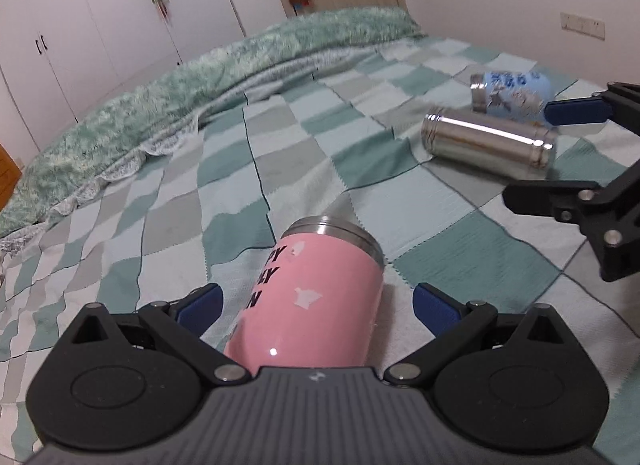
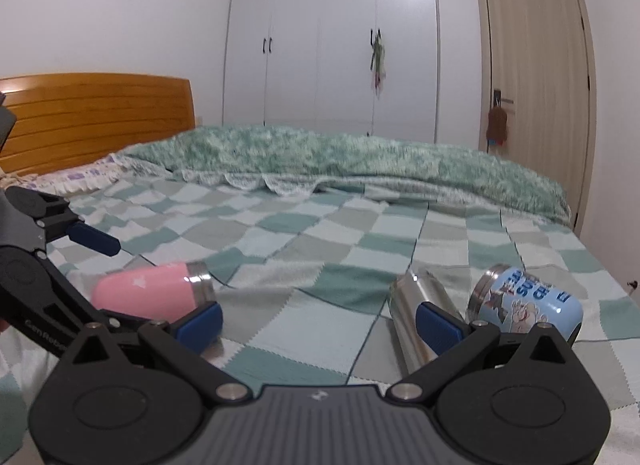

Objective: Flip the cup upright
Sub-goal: 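Move the left gripper to the lying pink cup and close around it, then lift the pink cup with the left gripper, tilting its opening upward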

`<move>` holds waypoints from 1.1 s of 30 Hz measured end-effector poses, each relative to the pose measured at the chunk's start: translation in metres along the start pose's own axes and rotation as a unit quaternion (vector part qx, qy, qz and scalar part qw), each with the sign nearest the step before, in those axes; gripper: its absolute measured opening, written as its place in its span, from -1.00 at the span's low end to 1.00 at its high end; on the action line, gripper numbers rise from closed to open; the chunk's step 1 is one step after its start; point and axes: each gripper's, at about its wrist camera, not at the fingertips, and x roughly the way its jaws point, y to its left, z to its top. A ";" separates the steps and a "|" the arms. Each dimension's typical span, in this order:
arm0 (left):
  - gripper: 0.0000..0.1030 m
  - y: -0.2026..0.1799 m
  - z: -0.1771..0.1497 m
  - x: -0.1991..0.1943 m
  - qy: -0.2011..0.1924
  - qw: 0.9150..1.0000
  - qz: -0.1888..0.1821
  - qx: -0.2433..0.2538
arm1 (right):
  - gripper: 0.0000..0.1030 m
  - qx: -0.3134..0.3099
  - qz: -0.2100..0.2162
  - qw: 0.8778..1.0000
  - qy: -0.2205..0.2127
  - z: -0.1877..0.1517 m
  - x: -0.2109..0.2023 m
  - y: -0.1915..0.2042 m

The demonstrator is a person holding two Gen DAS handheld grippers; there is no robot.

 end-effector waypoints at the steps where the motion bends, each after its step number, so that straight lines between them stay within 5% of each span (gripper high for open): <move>1: 1.00 0.002 0.002 0.005 0.004 1.000 -0.003 0.002 | 0.99 0.001 0.000 1.000 0.005 0.000 0.004 -0.002; 12: 0.94 0.005 -0.003 0.047 0.063 0.997 -0.013 0.040 | 0.99 0.007 0.004 0.999 0.048 -0.008 0.028 -0.007; 19: 0.80 0.005 -0.005 0.054 0.067 0.997 -0.021 0.040 | 0.99 -0.005 0.017 0.997 0.080 -0.013 0.035 -0.002; 33: 0.73 -0.006 -0.007 0.050 0.056 0.997 0.013 0.042 | 0.99 -0.005 0.018 0.997 0.078 -0.012 0.031 -0.001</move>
